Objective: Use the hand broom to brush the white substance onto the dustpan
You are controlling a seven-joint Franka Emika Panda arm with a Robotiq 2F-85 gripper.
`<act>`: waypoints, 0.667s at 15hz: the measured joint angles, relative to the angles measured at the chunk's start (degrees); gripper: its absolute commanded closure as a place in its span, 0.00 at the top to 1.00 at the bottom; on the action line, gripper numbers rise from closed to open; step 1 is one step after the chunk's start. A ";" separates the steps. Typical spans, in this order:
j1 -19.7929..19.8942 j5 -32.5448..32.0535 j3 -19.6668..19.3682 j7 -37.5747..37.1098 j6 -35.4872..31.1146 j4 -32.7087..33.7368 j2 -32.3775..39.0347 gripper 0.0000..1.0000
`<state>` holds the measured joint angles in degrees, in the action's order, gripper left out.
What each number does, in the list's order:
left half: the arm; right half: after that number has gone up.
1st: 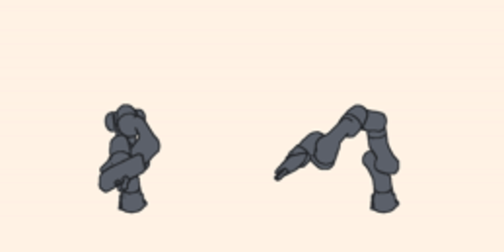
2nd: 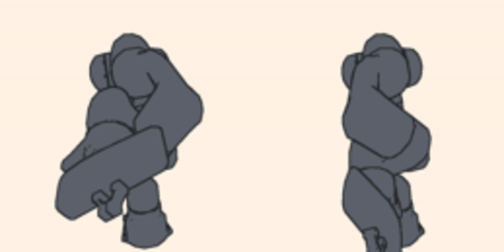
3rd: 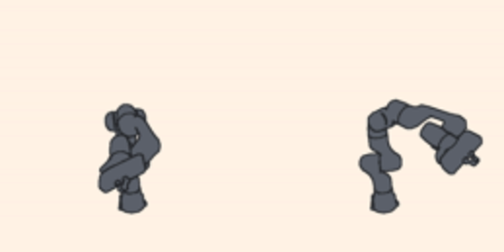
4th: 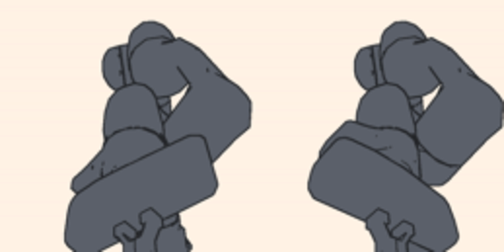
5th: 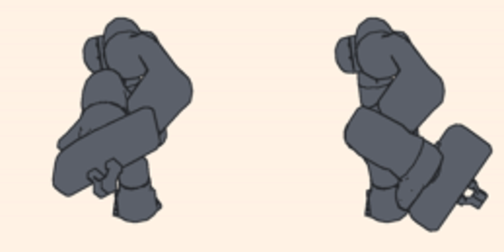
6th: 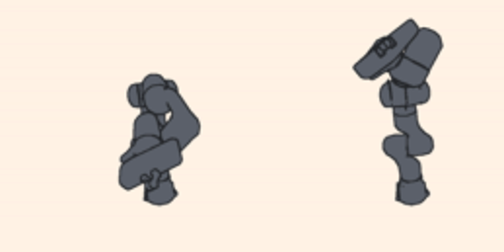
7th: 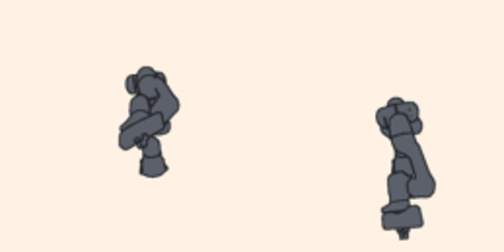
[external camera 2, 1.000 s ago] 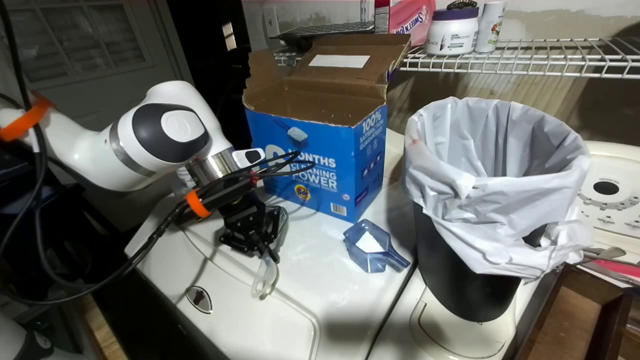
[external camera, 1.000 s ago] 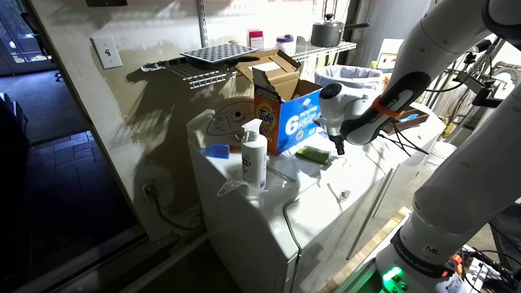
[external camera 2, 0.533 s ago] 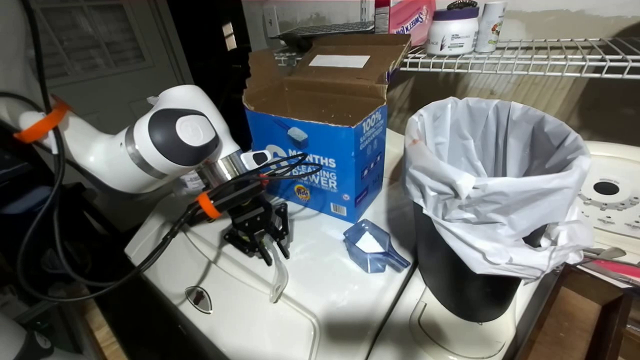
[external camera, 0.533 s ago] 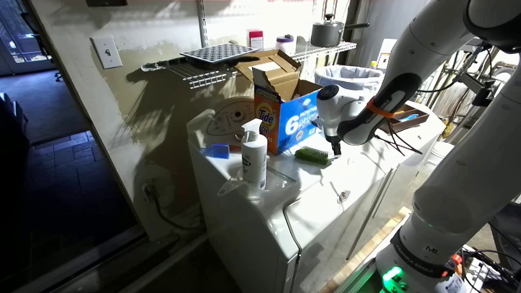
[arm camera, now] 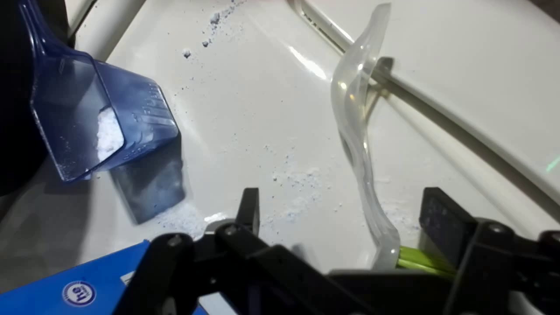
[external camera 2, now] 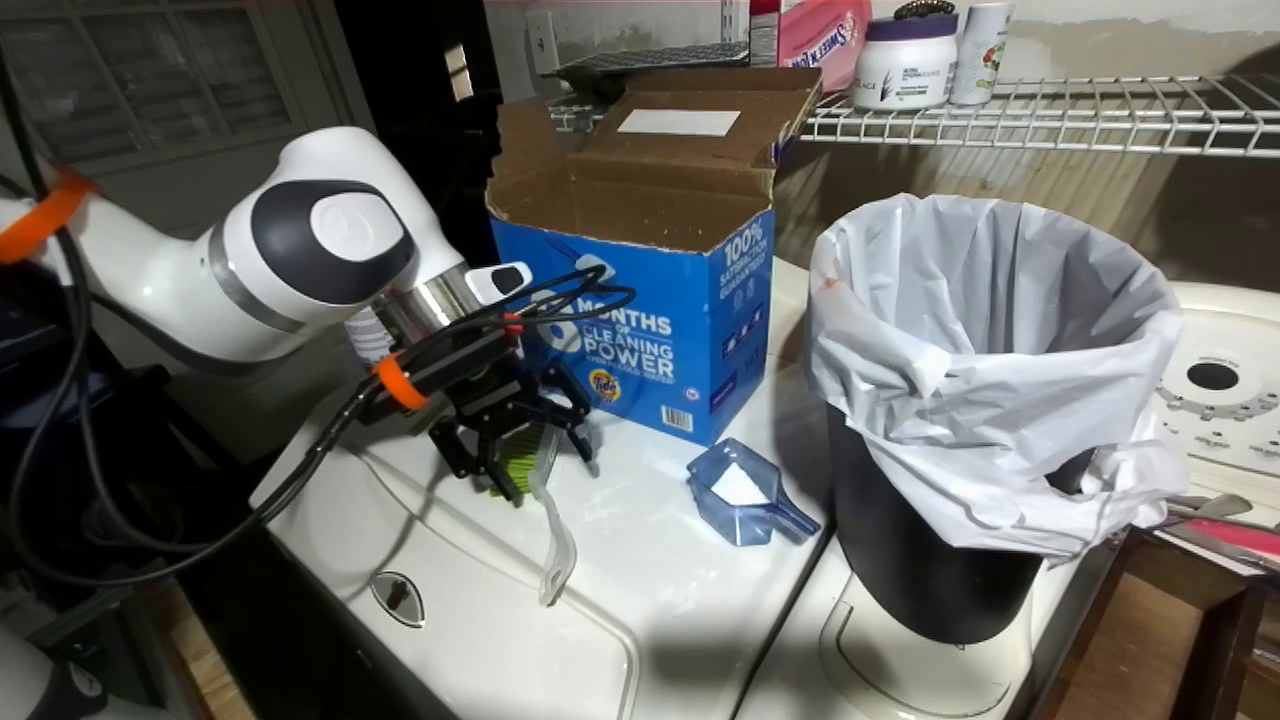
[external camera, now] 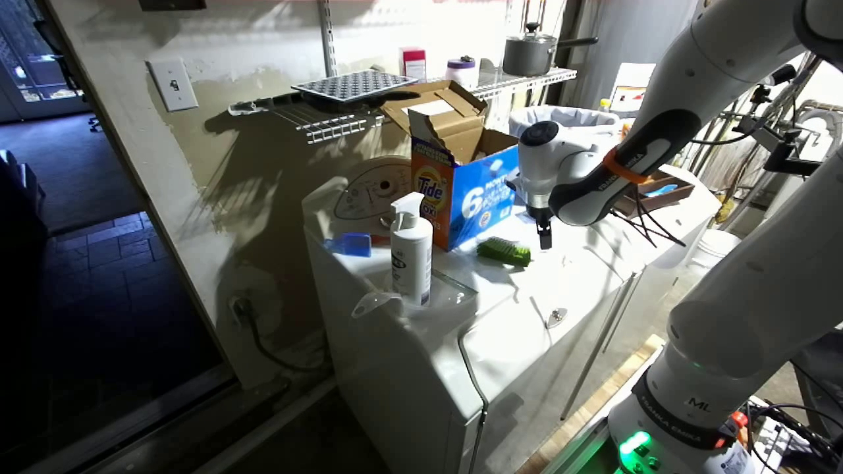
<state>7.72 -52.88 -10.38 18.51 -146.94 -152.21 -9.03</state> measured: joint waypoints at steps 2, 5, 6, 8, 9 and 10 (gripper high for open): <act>-0.37 5.81 -0.30 4.86 -2.06 -2.07 -4.08 1.00; -2.86 17.35 -1.70 14.02 -4.01 -5.74 -11.04 1.00; -5.04 21.84 -3.03 17.09 -4.04 -6.13 -13.20 1.00; -10.68 30.04 -6.47 22.00 -3.94 -5.60 -16.69 1.00; -13.54 33.57 -8.16 23.94 -3.87 -5.32 -18.29 1.00; -16.28 36.71 -9.80 25.59 -3.81 -5.14 -19.86 1.00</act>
<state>-8.56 -16.17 -20.18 44.10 -150.76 -157.35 -28.88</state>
